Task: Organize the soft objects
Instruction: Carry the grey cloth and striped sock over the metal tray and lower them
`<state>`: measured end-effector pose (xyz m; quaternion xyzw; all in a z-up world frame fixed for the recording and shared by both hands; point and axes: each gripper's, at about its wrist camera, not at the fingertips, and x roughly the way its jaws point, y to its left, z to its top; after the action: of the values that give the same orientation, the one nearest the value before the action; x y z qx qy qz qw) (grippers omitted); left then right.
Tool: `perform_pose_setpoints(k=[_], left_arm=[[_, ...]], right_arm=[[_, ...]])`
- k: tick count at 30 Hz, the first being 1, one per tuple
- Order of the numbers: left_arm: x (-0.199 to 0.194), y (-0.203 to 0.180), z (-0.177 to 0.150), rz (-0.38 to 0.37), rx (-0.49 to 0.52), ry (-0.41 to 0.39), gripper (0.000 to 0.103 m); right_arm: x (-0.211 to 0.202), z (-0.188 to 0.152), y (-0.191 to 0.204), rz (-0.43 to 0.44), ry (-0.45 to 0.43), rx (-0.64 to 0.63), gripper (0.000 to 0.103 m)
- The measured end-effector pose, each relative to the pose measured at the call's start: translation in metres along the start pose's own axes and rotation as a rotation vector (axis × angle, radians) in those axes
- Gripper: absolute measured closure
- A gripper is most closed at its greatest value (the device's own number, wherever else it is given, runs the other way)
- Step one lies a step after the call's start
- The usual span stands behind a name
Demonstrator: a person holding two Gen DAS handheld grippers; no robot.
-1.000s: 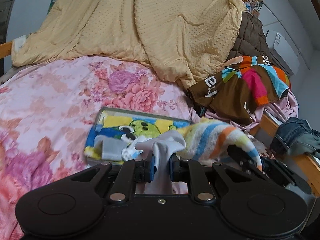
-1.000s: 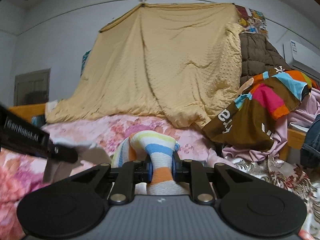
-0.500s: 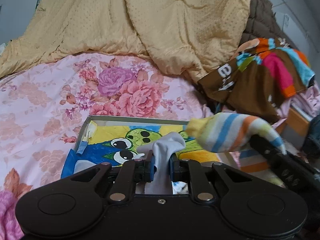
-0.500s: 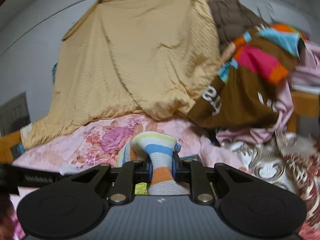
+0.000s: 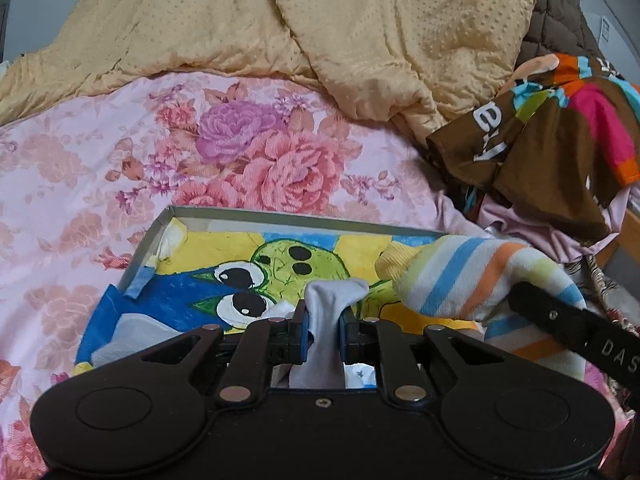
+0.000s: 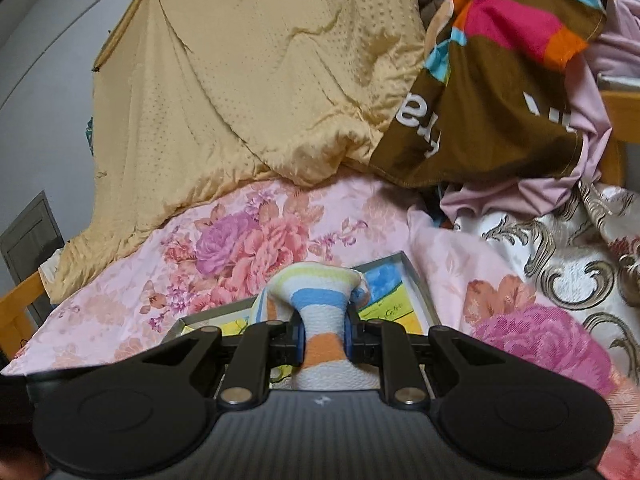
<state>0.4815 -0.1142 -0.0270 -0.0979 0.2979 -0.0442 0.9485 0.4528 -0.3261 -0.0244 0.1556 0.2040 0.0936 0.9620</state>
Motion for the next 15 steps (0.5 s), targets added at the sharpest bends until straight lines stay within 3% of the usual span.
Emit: perform_pose_setpoints(k=[15], left_arm=[[0.027, 0.02, -0.008, 0.017, -0.121, 0.093, 0.086]], right_arm=[[0.03, -0.01, 0.0, 0.016, 0.131, 0.028, 0.08]])
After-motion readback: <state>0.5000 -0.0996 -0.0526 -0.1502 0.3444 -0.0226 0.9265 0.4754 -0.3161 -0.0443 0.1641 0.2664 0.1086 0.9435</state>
